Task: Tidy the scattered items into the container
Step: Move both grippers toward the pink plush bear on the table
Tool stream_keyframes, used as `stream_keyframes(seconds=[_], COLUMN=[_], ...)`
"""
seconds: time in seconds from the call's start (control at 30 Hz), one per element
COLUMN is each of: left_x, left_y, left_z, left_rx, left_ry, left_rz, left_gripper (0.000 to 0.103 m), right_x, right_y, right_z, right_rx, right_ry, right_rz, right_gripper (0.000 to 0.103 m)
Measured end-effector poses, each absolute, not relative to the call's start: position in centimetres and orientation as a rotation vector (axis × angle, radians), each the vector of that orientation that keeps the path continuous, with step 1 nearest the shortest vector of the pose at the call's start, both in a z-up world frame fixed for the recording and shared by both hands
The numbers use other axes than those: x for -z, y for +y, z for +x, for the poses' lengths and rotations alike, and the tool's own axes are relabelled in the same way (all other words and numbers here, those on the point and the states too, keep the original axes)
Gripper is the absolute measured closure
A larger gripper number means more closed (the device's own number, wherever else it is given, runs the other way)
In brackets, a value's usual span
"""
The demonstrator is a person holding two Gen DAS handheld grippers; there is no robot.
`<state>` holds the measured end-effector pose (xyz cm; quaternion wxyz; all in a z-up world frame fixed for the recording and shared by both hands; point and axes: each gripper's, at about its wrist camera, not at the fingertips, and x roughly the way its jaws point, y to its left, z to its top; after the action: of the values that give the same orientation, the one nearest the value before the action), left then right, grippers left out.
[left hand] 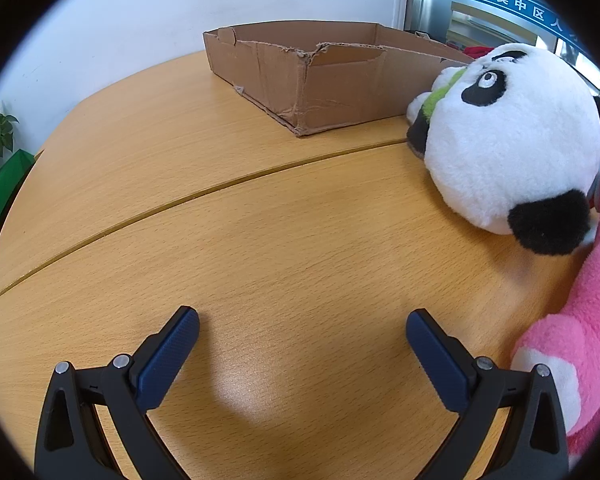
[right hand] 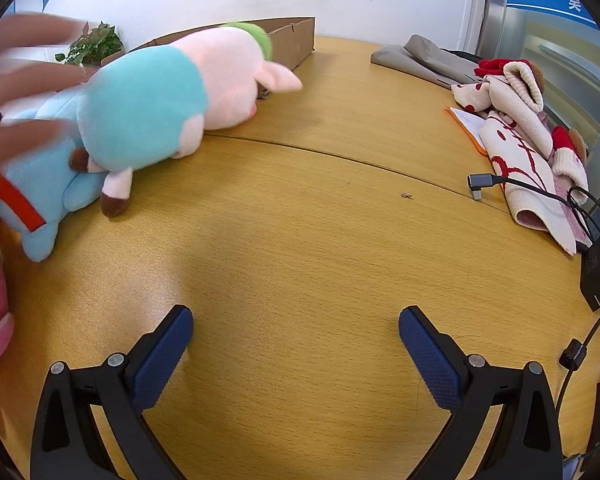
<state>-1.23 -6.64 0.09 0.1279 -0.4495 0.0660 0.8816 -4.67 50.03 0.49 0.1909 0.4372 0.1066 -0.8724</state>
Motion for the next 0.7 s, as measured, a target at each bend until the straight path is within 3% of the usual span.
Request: stream_keyframes(seconds=[0.37,0.7], left_x=[-0.1,-0.1], left_y=[-6.7,-6.7], left_z=[-1.1,-1.1], left_rx=[-2.567,-2.569], left_ry=[0.189,0.188], left_rz=[-1.309,-1.310], left_gripper=[0.000,0.000], right_x=[-0.5,-0.6], right_y=[50.0,47.1], right_z=[-4.7,-2.3], right_rx=[2.456,2.615], right_ry=[0.297,0.187], right_rz=[1.230,1.311], right_gripper=[0.000,0.000])
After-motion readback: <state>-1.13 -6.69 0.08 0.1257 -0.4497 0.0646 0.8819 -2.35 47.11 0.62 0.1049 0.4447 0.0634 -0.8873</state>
